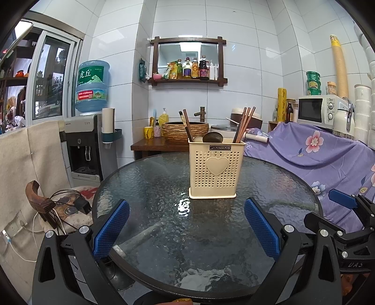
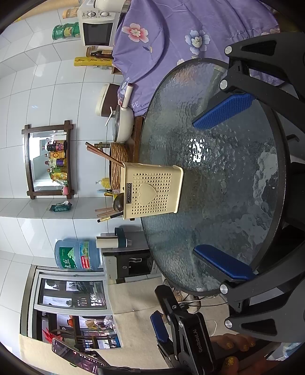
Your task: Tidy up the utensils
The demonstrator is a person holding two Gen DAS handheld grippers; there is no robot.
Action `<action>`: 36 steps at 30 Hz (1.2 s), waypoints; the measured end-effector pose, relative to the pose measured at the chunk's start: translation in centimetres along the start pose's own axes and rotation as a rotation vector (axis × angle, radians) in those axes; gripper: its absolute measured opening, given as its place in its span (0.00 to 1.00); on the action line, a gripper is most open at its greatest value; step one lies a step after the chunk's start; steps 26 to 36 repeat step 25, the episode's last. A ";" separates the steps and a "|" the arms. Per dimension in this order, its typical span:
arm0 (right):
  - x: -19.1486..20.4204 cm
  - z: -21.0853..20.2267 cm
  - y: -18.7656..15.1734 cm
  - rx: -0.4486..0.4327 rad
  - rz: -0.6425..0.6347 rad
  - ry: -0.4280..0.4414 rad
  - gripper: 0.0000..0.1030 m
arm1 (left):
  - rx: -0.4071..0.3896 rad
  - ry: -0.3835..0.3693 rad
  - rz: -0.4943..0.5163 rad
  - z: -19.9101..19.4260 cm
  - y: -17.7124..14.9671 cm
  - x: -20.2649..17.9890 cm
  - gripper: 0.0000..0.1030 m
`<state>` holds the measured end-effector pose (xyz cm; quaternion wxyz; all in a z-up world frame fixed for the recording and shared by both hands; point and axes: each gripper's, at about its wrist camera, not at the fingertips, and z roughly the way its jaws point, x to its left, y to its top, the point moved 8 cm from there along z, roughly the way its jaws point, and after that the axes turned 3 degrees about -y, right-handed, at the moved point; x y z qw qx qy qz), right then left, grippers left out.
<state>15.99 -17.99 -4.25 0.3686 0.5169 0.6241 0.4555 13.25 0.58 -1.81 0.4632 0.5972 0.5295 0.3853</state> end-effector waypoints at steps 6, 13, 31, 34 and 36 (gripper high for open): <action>0.0 0.0 0.0 0.002 0.000 0.001 0.94 | 0.002 -0.003 0.000 0.0 -0.1 0.1 0.94; 0.1 0.1 -0.4 0.004 -0.004 -0.001 0.94 | 0.001 -0.012 0.009 -0.1 -0.2 -0.2 0.94; 0.2 0.3 -0.5 0.006 -0.004 -0.001 0.94 | 0.010 -0.009 0.005 0.1 0.1 0.2 0.94; 0.2 0.3 -0.5 0.006 -0.004 -0.001 0.94 | 0.010 -0.009 0.005 0.1 0.1 0.2 0.94; 0.2 0.3 -0.5 0.006 -0.004 -0.001 0.94 | 0.010 -0.009 0.005 0.1 0.1 0.2 0.94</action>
